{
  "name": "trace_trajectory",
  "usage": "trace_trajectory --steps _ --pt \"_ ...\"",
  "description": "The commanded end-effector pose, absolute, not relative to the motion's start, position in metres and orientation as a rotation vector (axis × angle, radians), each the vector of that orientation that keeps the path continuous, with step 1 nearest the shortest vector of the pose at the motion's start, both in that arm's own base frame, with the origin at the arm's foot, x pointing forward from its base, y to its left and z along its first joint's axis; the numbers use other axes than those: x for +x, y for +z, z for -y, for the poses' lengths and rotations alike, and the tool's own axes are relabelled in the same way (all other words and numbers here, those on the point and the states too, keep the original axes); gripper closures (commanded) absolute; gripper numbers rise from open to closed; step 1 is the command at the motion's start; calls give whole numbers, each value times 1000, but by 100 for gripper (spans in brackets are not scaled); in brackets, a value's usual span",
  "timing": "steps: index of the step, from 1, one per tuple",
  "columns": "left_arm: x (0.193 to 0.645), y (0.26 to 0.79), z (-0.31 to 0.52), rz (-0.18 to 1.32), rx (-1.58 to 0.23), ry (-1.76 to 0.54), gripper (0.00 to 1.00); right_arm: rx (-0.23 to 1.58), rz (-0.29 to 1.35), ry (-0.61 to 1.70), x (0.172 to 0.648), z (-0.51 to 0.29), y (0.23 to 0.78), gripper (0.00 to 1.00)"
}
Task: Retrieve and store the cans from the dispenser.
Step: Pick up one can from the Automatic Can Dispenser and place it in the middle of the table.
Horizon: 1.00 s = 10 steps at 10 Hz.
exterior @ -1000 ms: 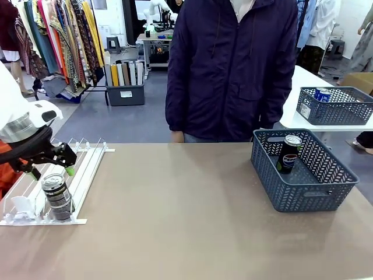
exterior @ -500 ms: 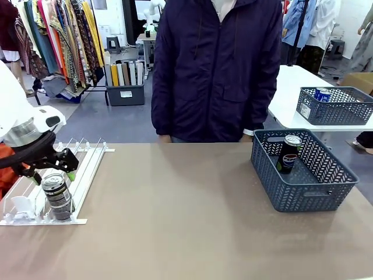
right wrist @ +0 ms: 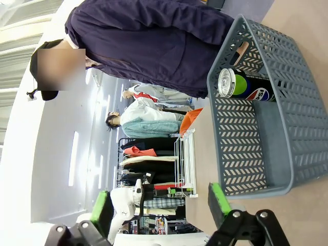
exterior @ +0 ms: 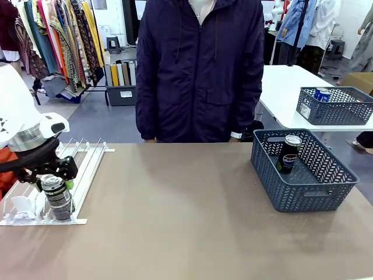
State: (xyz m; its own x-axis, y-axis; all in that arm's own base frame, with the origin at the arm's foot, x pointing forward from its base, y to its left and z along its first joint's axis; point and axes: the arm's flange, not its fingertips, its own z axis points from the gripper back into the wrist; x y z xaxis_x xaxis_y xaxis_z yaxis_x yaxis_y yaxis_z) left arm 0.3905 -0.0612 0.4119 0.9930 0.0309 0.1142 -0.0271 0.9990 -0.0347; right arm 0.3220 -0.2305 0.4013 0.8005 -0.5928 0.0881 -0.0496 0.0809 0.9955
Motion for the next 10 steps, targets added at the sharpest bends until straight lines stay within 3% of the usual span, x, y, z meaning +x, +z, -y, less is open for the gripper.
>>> trace_trajectory --steps 1,6,10 --pt "391 412 62 108 9 41 100 1460 539 -445 321 231 406 0" --pt "389 421 63 133 25 35 100 1460 539 -445 321 231 406 0" --pt "348 535 68 302 79 -83 100 1460 539 -445 321 231 406 0"
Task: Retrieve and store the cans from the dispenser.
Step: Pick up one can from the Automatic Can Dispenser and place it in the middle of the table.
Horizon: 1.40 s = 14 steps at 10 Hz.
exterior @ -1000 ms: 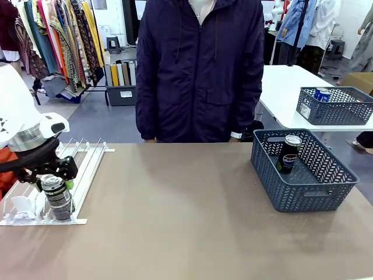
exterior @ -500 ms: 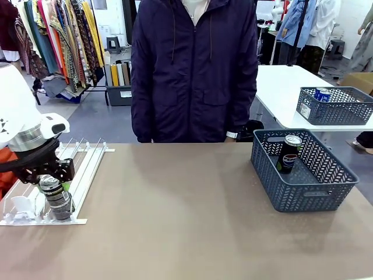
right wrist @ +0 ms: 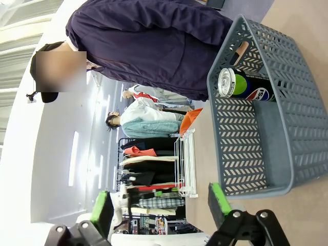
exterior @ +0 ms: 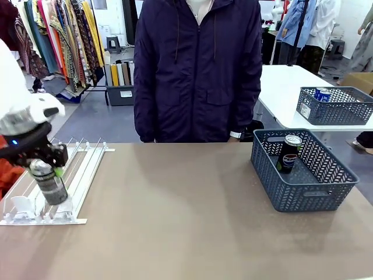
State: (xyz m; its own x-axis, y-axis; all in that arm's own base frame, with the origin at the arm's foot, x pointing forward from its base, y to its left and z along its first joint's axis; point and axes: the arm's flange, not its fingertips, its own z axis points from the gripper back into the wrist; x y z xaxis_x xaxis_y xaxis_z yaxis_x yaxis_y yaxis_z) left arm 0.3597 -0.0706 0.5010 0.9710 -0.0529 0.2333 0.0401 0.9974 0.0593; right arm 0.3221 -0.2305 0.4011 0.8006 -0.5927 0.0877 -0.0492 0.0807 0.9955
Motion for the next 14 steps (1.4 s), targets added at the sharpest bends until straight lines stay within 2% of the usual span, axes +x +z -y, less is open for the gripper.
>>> trace_trajectory --steps 1,3,4,5,9,12,14 --pt "325 576 68 381 111 -109 100 1460 539 -445 321 231 406 0" --pt "297 606 58 466 83 -116 100 1460 539 -445 321 231 406 0" --pt "290 605 42 408 50 -136 100 1460 539 -445 321 231 406 0" --pt "301 609 69 435 95 -110 100 1460 539 -445 321 231 406 0" --pt "296 607 65 416 92 -121 100 1460 539 -445 321 231 406 0" --pt "336 612 170 471 -85 -258 100 1460 539 -445 321 231 406 0" --pt "383 579 270 403 -187 -447 100 1460 539 -445 321 231 406 0"
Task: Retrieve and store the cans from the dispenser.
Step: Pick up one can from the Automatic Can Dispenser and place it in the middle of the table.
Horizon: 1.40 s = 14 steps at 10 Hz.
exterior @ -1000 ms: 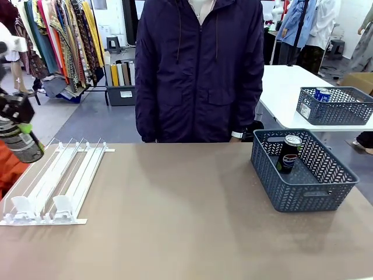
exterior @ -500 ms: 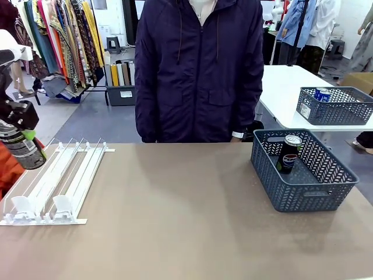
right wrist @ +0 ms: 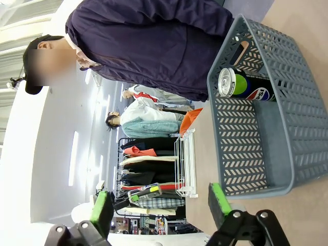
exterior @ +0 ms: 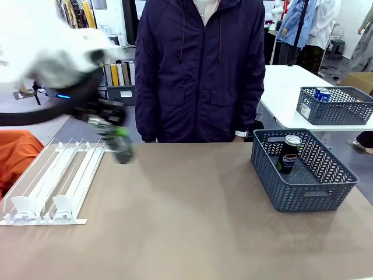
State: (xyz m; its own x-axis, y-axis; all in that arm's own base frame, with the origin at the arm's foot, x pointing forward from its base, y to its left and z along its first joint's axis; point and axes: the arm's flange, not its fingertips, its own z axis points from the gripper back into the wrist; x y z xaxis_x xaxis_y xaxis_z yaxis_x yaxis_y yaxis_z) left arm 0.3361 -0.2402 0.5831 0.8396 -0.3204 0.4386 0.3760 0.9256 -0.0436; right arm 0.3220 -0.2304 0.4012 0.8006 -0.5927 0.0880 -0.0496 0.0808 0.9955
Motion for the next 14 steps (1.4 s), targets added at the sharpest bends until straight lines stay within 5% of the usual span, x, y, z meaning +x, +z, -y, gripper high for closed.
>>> trace_trajectory --steps 1,4,10,11,12,13,14 --pt "402 560 309 378 -214 -489 100 1460 539 -445 321 231 406 0" --pt "435 502 411 263 -198 -584 100 1460 539 -445 321 231 406 0" --pt "446 452 448 157 -67 -599 100 1460 539 -445 321 231 406 0" --pt "446 448 449 150 -57 -591 82 1460 539 -445 321 231 406 0" --pt "446 446 449 149 -51 -597 34 1460 539 -445 321 231 406 0" --pt "446 445 448 148 -50 -600 0 1460 539 -445 321 231 406 0" --pt "447 446 448 152 -50 -596 0 1460 539 -445 321 231 406 0"
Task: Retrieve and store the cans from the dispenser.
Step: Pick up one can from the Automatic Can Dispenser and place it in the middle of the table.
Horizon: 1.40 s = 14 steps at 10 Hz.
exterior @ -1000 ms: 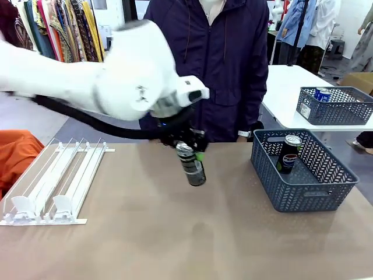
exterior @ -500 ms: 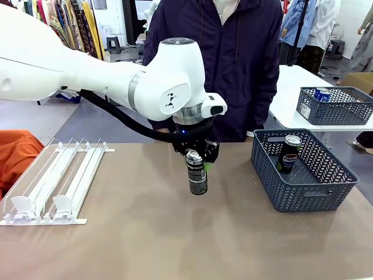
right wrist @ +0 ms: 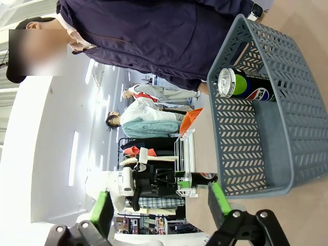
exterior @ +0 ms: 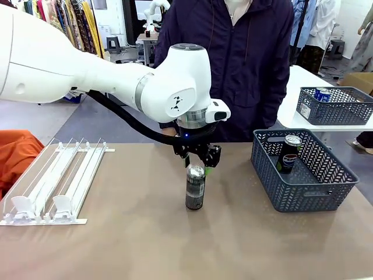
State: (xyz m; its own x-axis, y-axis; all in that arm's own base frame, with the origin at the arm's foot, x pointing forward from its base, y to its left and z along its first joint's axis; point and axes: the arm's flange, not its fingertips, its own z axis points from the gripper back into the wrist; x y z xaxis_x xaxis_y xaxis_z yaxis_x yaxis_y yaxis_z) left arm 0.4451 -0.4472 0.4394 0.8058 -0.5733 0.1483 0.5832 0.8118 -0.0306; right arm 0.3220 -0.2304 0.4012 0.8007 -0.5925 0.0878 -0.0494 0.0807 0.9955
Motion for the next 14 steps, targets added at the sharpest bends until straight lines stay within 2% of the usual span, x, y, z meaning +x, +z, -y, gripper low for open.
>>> trace_trajectory --steps 1,5,8,11,12,13,14 --pt "446 446 447 154 -49 -593 0 1460 539 -445 321 231 406 0" --pt "442 458 437 201 -53 -566 0 1460 539 -445 321 231 406 0" --pt "400 515 391 339 -127 -554 0 1460 539 -445 321 231 406 0" --pt "353 571 270 454 -366 -485 0 1460 539 -445 321 231 406 0" --pt "346 573 220 491 -388 -364 0 1460 539 -445 321 231 406 0" --pt "341 573 171 503 -522 -320 0 1460 539 -445 321 231 406 0" --pt "337 569 127 532 -575 -204 0 1460 539 -445 321 231 406 0"
